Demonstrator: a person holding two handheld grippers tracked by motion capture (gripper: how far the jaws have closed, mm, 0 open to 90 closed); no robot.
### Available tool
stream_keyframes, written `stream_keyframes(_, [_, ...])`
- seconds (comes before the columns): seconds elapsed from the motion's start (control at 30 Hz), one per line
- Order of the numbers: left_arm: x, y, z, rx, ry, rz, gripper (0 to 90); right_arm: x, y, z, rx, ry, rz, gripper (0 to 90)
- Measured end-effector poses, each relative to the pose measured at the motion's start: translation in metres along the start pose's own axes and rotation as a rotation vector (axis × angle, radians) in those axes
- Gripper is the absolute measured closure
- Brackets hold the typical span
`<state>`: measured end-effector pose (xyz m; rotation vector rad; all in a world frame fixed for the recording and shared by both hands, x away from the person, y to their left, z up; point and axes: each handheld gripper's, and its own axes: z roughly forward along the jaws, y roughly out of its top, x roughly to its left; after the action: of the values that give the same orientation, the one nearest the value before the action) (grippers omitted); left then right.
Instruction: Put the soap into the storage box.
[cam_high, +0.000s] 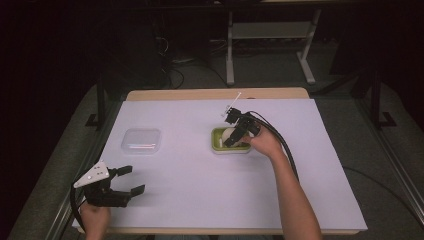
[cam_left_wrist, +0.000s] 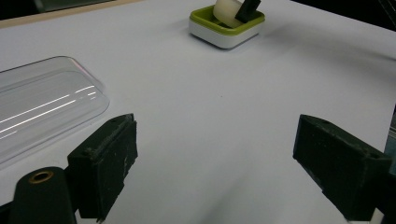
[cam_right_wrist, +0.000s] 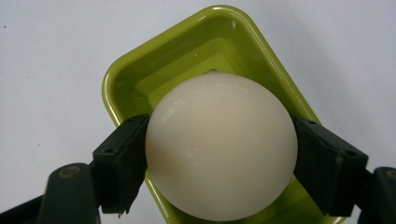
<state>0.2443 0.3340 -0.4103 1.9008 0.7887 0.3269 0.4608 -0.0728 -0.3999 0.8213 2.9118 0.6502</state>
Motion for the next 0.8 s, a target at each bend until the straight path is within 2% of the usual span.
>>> stream_keyframes(0.37, [0.0,0.0,0.0,-0.001,0.0,0.0,13.1,-0.001,-0.001,0.0,-0.007,-0.004,0.009,23.5])
stream_keyframes(0.47, [0.0,0.0,0.0,-0.002,-0.001,0.001,13.1,-0.002,-0.001,-0.007,-0.054,-0.003,0.015,27.2])
stream_keyframes(0.53, [0.0,0.0,0.0,-0.002,-0.002,0.001,13.1,-0.002,-0.001,-0.012,-0.059,-0.009,0.002,29.3])
stream_keyframes(0.67, [0.0,0.0,0.0,-0.003,-0.002,0.001,13.1,0.0,-0.004,-0.02,-0.057,-0.014,0.007,27.3])
stream_keyframes(0.8, [-0.001,0.0,0.001,-0.002,-0.003,0.003,13.1,0.003,-0.01,-0.028,-0.071,0.002,0.017,25.6])
